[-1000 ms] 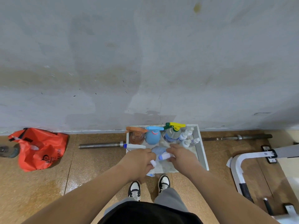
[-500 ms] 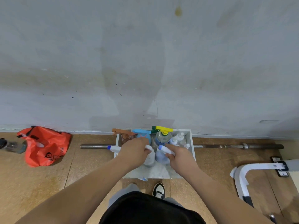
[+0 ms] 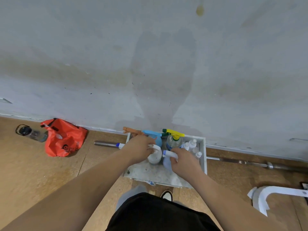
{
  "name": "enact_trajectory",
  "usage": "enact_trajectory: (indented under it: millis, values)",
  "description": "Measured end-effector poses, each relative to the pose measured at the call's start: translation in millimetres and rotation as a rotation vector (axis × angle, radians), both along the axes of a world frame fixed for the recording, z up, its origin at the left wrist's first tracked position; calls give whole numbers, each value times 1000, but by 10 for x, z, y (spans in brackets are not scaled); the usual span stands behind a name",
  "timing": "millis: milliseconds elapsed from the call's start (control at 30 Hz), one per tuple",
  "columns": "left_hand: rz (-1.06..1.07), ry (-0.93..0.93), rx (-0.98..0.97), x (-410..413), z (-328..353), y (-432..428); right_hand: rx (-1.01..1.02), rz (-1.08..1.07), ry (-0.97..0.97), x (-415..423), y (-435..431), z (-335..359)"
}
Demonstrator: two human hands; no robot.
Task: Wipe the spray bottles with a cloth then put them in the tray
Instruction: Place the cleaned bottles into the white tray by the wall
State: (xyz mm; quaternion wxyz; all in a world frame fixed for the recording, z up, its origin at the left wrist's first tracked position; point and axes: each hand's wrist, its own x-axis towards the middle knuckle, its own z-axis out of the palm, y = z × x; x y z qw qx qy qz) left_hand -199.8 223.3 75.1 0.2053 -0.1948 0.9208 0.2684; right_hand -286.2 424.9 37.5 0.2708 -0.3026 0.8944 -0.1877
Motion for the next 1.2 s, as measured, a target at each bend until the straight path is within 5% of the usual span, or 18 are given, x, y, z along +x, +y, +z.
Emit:
enact_trajectory:
  millis: [367,1200]
  values:
    - [20,23,38,31,50,45,154,95,4,-25,-129,-16]
    - [123,135,48,187,18,86,-10,39,-29,-55,-168,-156]
